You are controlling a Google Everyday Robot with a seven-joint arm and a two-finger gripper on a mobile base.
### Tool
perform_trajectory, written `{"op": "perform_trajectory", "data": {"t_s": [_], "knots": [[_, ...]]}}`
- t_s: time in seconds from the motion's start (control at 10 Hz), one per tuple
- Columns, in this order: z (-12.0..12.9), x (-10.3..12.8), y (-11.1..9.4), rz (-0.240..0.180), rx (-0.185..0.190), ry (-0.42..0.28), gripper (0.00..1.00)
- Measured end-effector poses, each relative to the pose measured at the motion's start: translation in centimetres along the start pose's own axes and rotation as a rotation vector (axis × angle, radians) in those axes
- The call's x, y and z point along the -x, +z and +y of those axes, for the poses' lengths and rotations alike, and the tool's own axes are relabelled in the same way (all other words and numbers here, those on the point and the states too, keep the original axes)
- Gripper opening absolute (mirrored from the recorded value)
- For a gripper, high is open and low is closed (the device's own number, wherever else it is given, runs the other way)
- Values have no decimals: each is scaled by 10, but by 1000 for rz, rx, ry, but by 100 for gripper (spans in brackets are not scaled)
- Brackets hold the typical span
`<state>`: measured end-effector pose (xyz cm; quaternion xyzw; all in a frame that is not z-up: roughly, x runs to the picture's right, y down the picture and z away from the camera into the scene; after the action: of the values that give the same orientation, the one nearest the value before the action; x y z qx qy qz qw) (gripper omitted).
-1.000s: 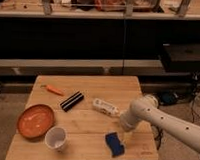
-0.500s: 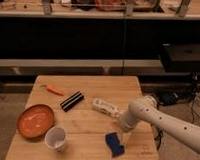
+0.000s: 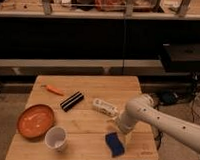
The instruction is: Place the white sponge in the ceramic cup
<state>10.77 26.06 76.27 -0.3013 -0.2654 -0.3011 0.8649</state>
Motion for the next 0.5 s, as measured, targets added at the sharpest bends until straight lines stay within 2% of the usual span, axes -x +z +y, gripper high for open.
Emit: {"op": "perform_trajectory", "data": {"t_s": [0.3,0.4,0.5], "knots": [[10,19,0,-54,63,-349,80],[14,28,2,-81,100,-505,80],[14,33,2,-94,111,-595,80]]}}
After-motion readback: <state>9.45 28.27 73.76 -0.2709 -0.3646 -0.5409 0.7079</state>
